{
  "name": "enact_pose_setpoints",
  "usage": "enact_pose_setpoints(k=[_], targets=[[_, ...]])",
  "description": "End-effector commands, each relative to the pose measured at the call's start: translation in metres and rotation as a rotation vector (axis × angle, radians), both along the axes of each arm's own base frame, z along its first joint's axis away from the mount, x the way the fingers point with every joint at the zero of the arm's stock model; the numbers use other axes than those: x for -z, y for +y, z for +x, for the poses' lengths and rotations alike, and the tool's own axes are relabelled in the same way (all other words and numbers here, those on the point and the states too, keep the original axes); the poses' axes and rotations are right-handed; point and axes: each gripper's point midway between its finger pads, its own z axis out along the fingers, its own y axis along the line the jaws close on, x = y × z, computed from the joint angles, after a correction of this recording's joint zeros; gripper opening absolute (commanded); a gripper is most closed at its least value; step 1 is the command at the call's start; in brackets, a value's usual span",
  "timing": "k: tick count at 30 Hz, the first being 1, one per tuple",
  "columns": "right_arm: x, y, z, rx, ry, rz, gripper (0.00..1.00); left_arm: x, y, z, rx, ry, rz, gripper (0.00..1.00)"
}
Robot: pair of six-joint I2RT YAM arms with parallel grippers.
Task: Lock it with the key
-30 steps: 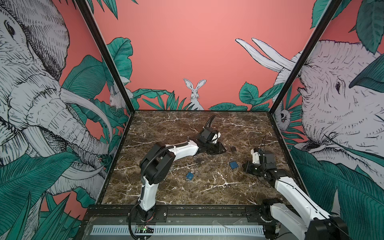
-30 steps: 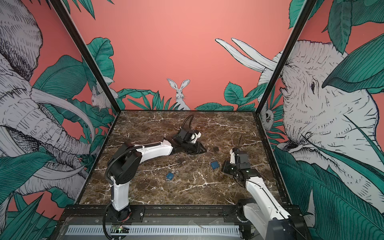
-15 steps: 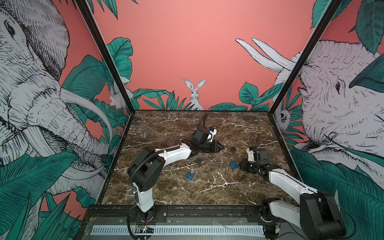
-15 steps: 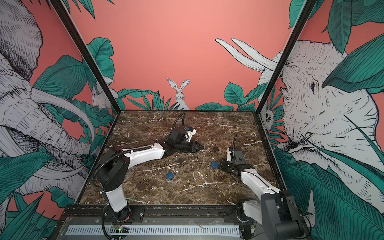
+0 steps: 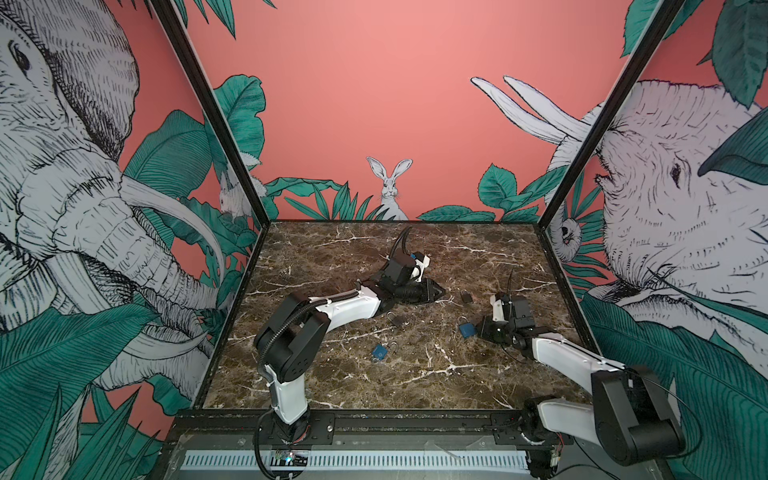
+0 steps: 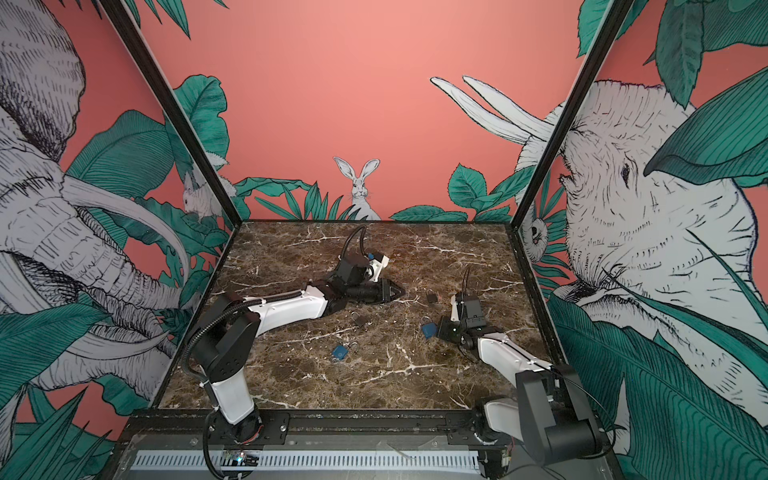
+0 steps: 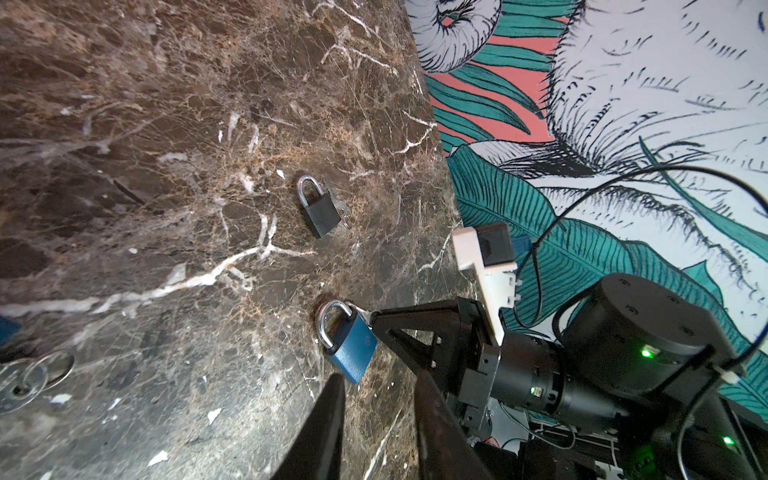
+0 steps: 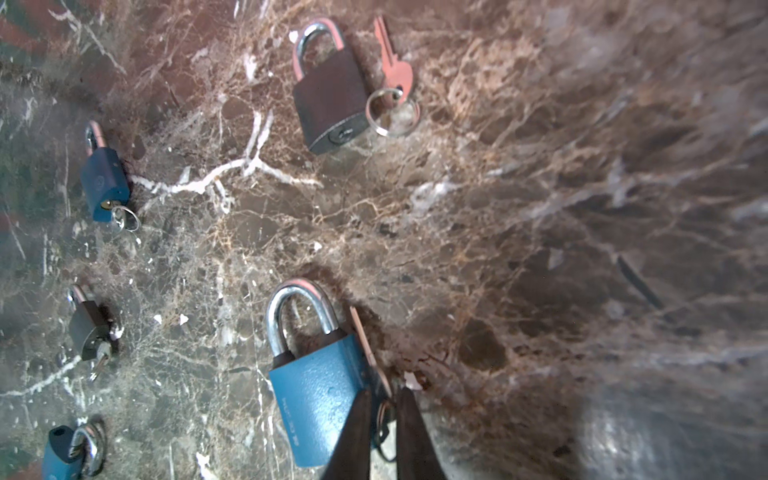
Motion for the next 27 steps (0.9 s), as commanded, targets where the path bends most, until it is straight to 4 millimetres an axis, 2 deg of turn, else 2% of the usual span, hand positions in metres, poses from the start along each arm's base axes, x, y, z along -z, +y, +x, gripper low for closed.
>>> enact_pose_setpoints(k=[1,9,15,22,27], targets=[[-0.014,0.002,0.013,-0.002,-0.056,-0.002,0.20,-0.017,0.000,0.000,-0.001,-0.023,-0.045,0.31],[-0.031,0.001,0.003,-0.017,-0.081,-0.039,0.26,-0.016,0.006,-0.001,-0.013,-0.031,-0.036,0.31],[-0.057,-0.001,-0.014,-0.030,-0.128,-0.088,0.27,-0.010,0.026,-0.010,-0.038,-0.045,0.022,0.31],[-0.088,0.020,-0.027,-0.105,-0.188,-0.123,0.27,0.005,0.072,-0.017,-0.149,-0.041,0.109,0.30],[-0.100,0.043,-0.017,-0.175,-0.200,-0.185,0.28,0.009,0.119,-0.014,-0.236,-0.018,0.133,0.30]])
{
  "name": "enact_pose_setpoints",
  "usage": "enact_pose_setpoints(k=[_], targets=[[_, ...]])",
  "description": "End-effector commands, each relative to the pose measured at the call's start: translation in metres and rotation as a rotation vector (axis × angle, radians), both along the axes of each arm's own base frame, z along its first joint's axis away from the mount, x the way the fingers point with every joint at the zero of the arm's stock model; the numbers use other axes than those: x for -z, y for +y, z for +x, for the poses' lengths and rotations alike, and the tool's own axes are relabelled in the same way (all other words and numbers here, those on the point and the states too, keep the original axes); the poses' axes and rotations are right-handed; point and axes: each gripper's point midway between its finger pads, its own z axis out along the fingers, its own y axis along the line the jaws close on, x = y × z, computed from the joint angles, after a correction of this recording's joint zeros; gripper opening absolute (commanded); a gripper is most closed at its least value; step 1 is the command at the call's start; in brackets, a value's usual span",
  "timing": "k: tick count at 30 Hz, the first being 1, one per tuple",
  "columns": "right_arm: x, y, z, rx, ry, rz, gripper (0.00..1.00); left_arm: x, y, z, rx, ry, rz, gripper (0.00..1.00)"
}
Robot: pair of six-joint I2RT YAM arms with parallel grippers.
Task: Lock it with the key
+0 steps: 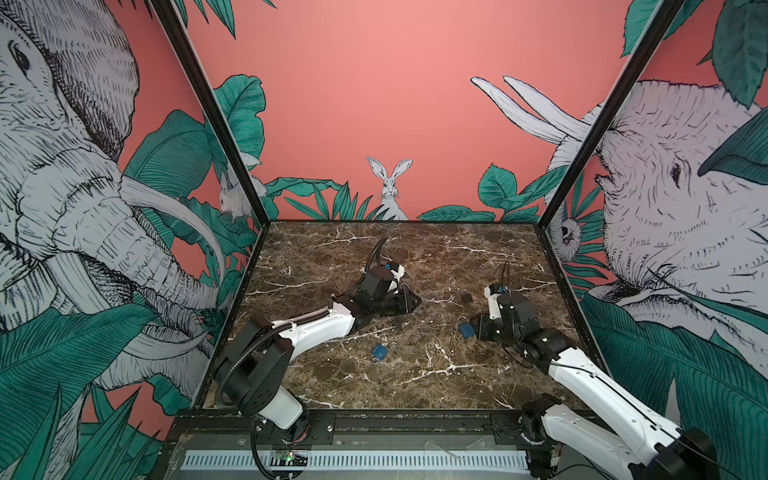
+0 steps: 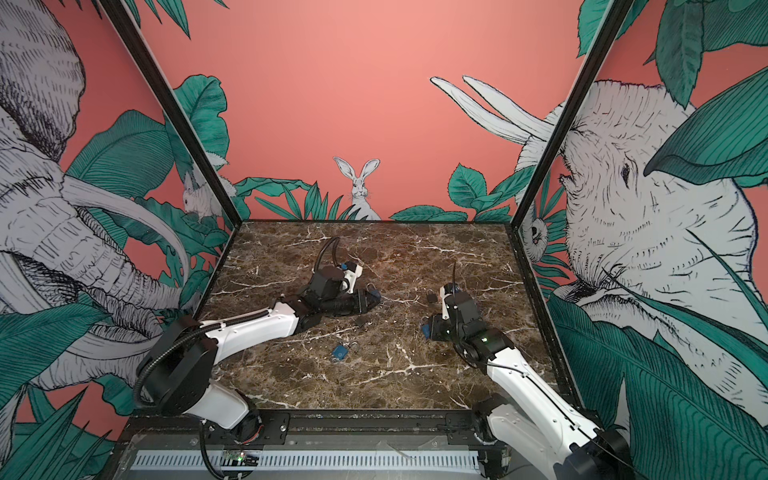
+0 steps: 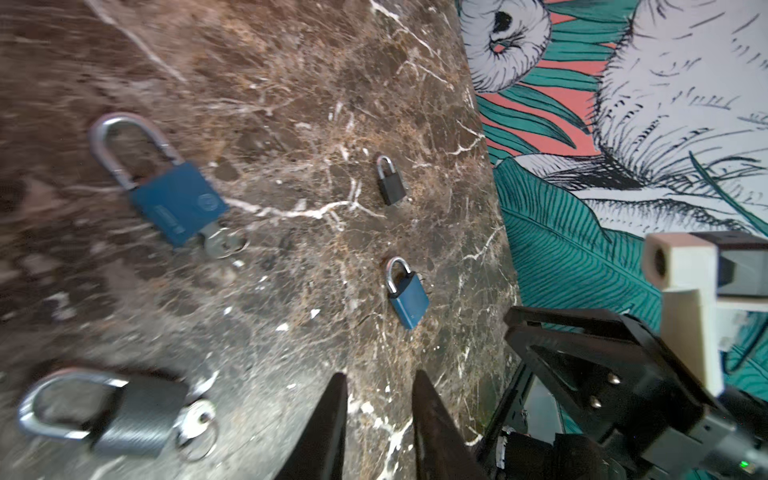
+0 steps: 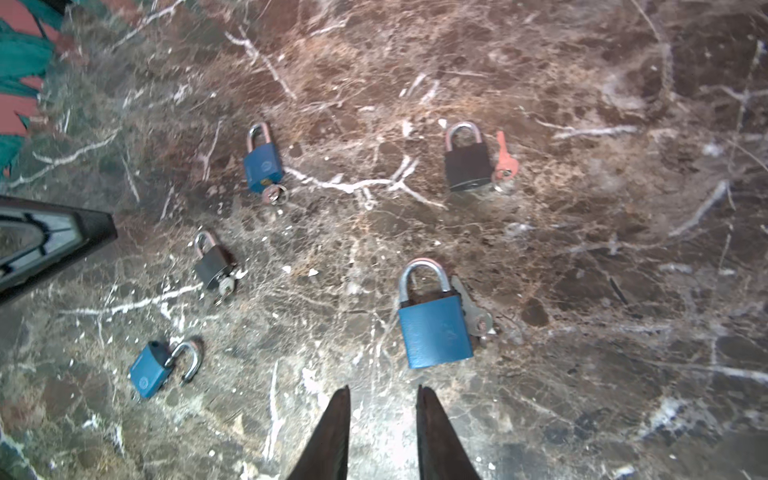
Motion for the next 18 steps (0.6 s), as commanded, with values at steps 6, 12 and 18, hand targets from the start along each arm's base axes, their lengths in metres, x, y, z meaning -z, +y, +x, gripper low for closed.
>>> enact_pose_setpoints(k=[6,12,18], targets=[[-0.006,0.048,0.036,-0.100,-0.048,-0.137,0.29,-0.008,0.078,0.002,-0.153,-0.031,0.124,0.30],[0.000,0.093,0.065,-0.205,-0.044,-0.176,0.34,-0.005,0.117,-0.005,-0.256,-0.040,0.212,0.34],[0.019,0.129,0.091,-0.254,-0.022,-0.185,0.44,-0.002,0.137,-0.008,-0.295,-0.013,0.203,0.34]])
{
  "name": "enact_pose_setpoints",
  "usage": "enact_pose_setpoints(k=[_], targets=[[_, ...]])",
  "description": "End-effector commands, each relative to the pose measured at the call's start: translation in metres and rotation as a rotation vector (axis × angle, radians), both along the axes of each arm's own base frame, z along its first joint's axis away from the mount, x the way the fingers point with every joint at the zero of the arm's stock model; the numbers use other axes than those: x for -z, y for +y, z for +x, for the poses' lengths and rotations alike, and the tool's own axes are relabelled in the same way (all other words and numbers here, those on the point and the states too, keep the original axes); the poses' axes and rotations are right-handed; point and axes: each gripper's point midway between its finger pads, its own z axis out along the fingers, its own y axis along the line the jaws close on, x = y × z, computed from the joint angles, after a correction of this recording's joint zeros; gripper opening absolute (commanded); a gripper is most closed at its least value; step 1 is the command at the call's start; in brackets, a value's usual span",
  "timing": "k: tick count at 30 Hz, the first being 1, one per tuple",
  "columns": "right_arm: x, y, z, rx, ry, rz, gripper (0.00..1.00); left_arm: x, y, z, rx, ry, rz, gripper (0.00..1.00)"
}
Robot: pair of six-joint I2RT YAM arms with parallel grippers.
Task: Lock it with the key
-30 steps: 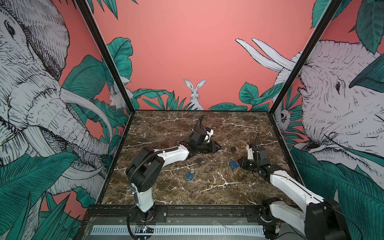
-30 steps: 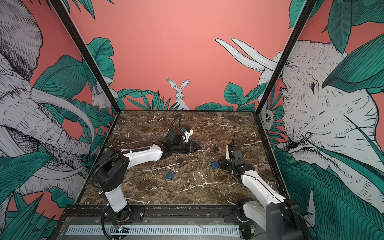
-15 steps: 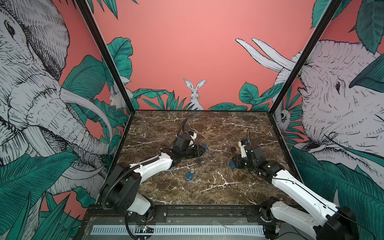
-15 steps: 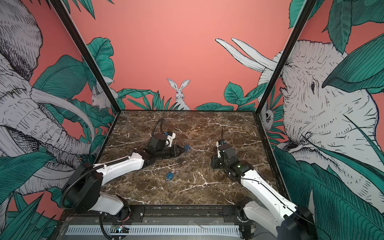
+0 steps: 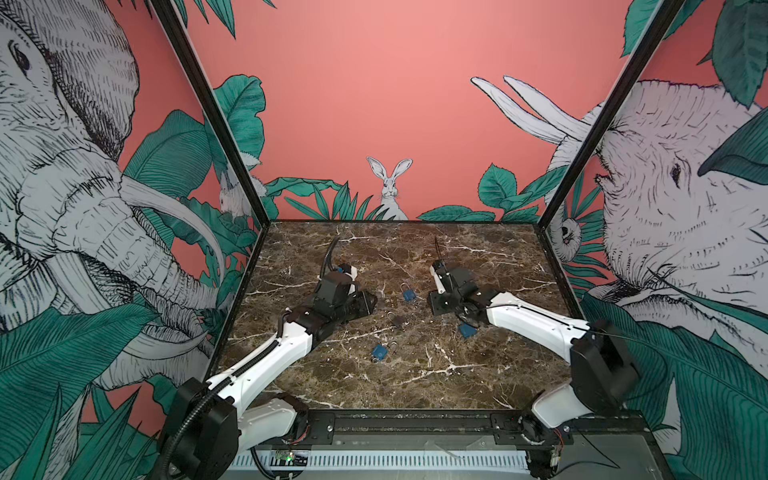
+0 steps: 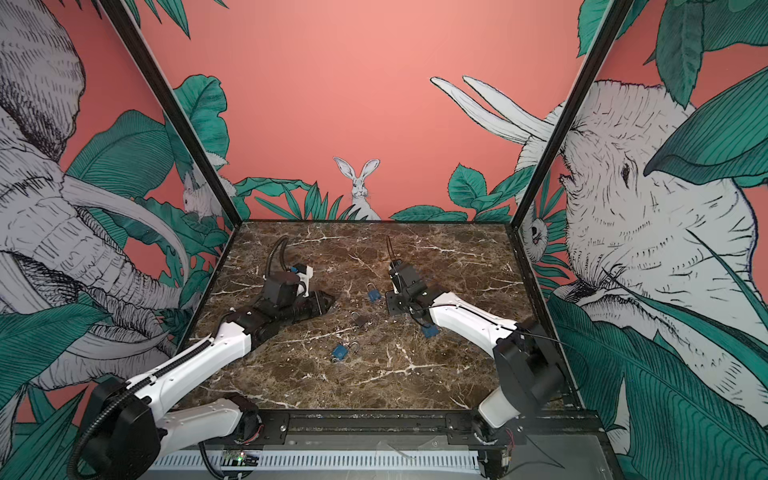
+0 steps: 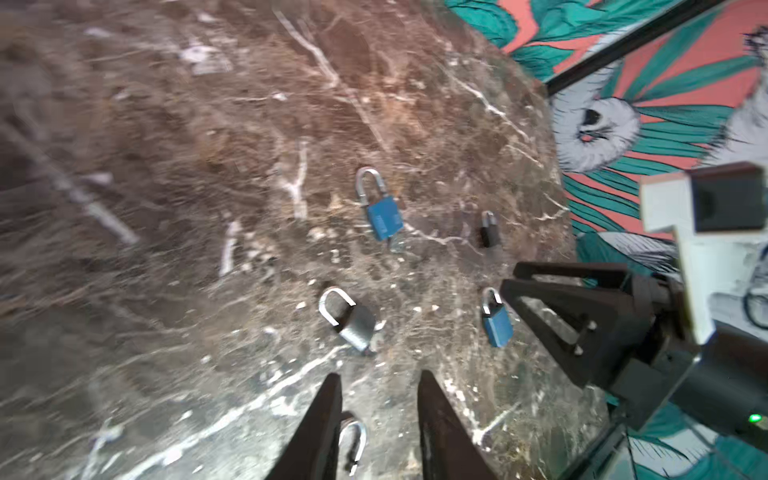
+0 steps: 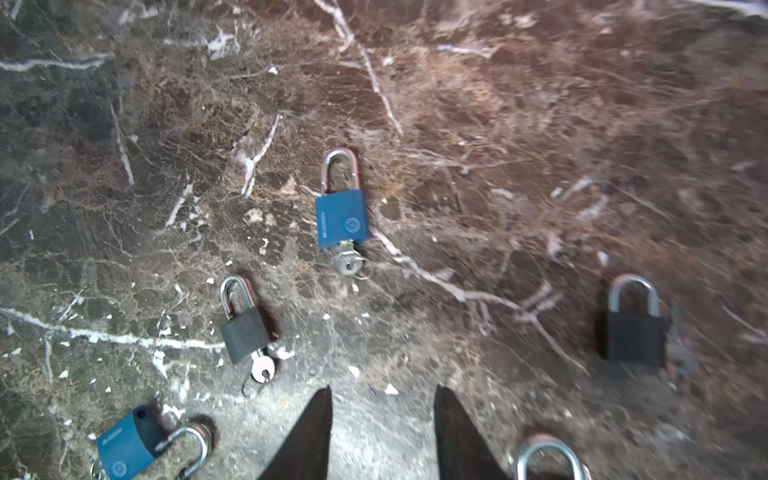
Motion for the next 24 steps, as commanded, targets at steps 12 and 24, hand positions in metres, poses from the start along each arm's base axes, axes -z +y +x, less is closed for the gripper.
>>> enact_pose_setpoints(k=[12,24], targets=[[0.039,0.052,0.052,-0.048,0.016,-0.072,0.53,0.009,0.029,-0.005,-0.032,0.046,0.028,0.35],[0.067,0.066,0.063,-0.072,0.041,-0.172,0.54,0.016,0.033,-0.001,-0.042,0.069,-0.004,0.35]])
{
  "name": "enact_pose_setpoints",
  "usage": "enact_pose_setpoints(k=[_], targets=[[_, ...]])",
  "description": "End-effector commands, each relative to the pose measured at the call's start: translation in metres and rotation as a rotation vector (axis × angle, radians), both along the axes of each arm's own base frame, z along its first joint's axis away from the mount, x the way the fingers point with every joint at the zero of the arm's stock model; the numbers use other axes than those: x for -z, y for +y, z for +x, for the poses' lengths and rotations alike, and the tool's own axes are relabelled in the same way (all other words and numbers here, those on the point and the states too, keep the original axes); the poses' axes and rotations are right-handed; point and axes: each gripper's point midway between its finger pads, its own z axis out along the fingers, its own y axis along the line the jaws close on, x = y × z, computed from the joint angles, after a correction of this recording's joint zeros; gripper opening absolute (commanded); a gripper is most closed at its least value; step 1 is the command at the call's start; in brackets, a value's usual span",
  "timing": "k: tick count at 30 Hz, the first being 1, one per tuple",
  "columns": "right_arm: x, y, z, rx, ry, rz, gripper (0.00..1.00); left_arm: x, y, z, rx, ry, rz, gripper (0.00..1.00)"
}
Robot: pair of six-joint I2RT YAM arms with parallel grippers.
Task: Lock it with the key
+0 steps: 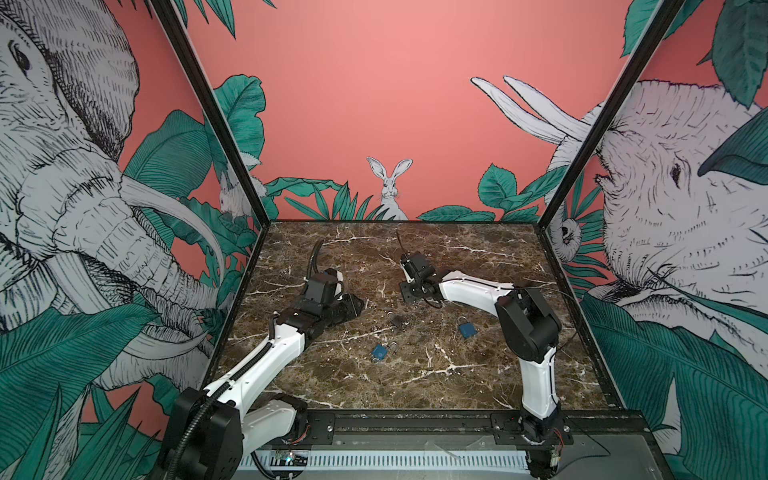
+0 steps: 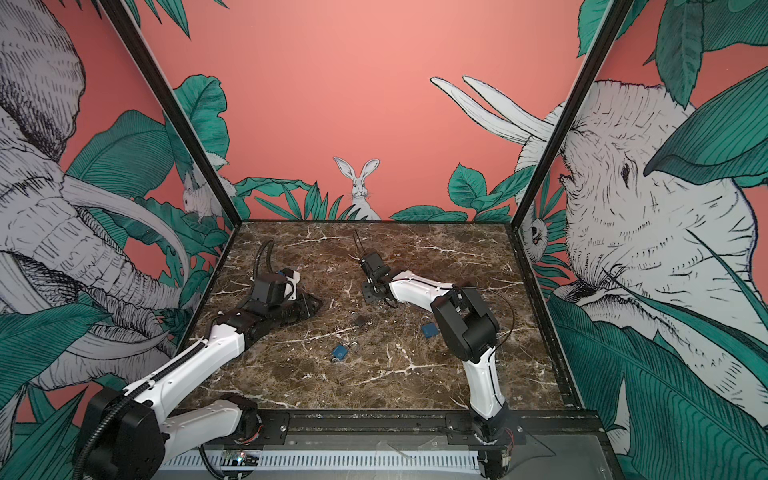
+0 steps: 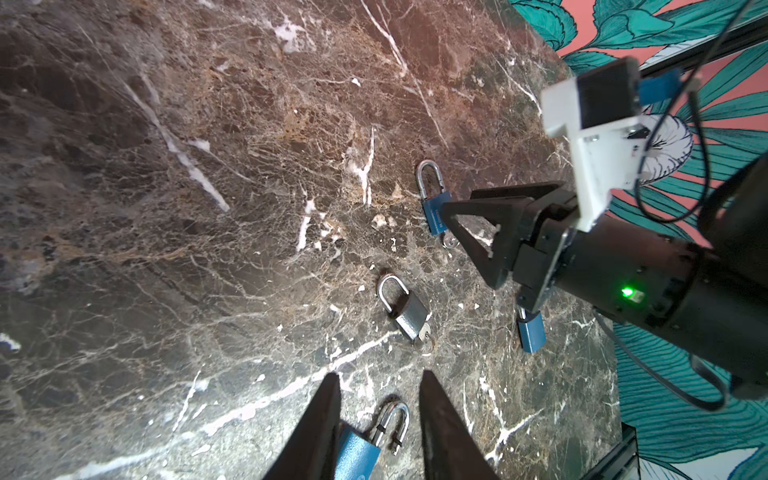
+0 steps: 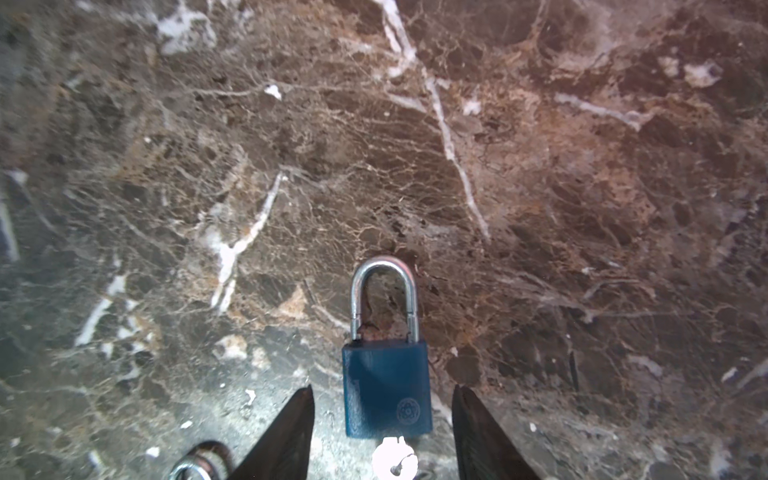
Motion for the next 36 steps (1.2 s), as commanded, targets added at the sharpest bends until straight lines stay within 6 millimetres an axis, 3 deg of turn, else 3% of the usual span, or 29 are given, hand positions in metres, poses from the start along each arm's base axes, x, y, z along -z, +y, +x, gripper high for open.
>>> enact_pose_setpoints(k=[1,21,25,31,36], targets=[[0.009,-0.001,-0.001,-0.011,0.004,-0.060,0.54,0.001,0.000,0.000,0.010,0.000,-0.009,0.35],[0.040,-0.007,-0.001,-0.027,0.025,-0.166,0.39,0.000,-0.002,0.001,-0.006,0.018,-0.049,0.35],[0.041,-0.010,-0.001,-0.027,0.021,-0.184,0.30,-0.002,0.001,0.000,-0.017,0.008,-0.043,0.35],[0.020,-0.011,-0.007,-0.043,-0.012,-0.139,0.21,-0.007,-0.003,0.001,0.008,-0.003,-0.052,0.30],[-0.016,-0.010,-0.024,-0.081,-0.037,-0.047,0.20,-0.017,-0.012,0.004,0.066,-0.004,-0.060,0.28]])
